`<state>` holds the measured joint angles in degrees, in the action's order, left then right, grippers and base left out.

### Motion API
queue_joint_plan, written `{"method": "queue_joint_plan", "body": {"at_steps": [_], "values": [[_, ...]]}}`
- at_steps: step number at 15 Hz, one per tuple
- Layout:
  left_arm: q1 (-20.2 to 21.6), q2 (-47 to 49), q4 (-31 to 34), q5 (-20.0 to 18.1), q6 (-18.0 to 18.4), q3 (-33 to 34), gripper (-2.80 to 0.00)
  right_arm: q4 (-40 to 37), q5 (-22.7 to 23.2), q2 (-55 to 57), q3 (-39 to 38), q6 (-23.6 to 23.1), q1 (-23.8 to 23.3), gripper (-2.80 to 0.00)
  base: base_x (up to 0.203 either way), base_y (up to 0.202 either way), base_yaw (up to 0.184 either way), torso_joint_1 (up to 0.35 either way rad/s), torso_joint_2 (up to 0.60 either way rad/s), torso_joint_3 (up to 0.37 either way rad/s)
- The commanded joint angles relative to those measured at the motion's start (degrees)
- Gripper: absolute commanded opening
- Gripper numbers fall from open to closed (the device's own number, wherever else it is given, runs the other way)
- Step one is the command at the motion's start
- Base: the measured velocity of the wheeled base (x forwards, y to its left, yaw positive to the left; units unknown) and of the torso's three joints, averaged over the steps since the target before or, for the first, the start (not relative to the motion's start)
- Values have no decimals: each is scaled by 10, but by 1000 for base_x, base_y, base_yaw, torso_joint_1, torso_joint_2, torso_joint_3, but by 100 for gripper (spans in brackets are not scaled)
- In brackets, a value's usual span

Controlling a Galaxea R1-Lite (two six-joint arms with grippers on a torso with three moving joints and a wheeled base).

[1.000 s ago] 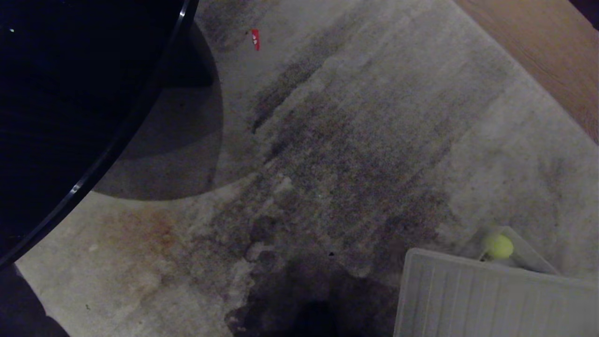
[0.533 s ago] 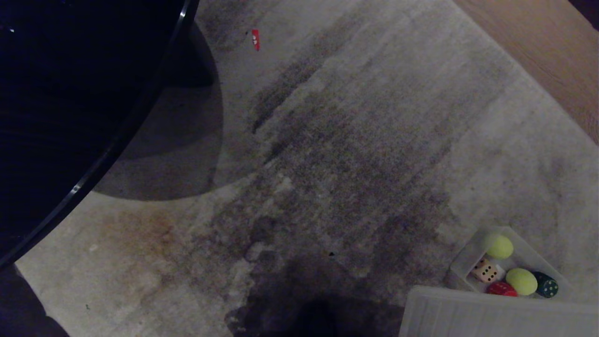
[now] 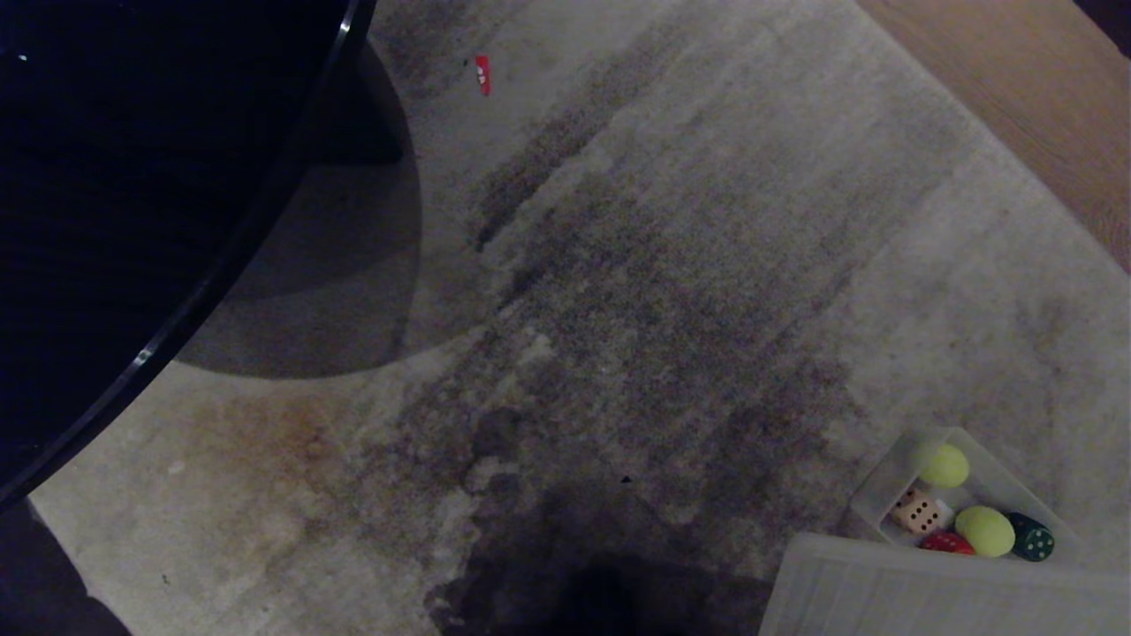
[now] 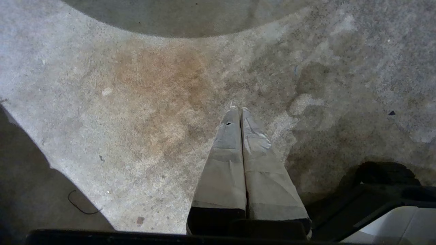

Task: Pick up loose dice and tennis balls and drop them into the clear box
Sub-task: Close the lid

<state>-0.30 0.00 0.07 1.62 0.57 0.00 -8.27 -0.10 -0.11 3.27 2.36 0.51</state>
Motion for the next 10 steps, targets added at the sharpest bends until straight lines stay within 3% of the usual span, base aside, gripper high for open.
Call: {"method": "queue_joint_plan", "body": {"at_steps": [1, 10], "values": [[0, 1, -1, 0, -1, 1, -280, -1, 0, 1, 0, 0, 0, -280, 0, 0, 0, 0, 0, 0], [0, 1, 0, 5, -11, 1, -280, -1, 0, 1, 0, -1, 0, -280, 0, 0, 0, 0, 0, 3]]}}
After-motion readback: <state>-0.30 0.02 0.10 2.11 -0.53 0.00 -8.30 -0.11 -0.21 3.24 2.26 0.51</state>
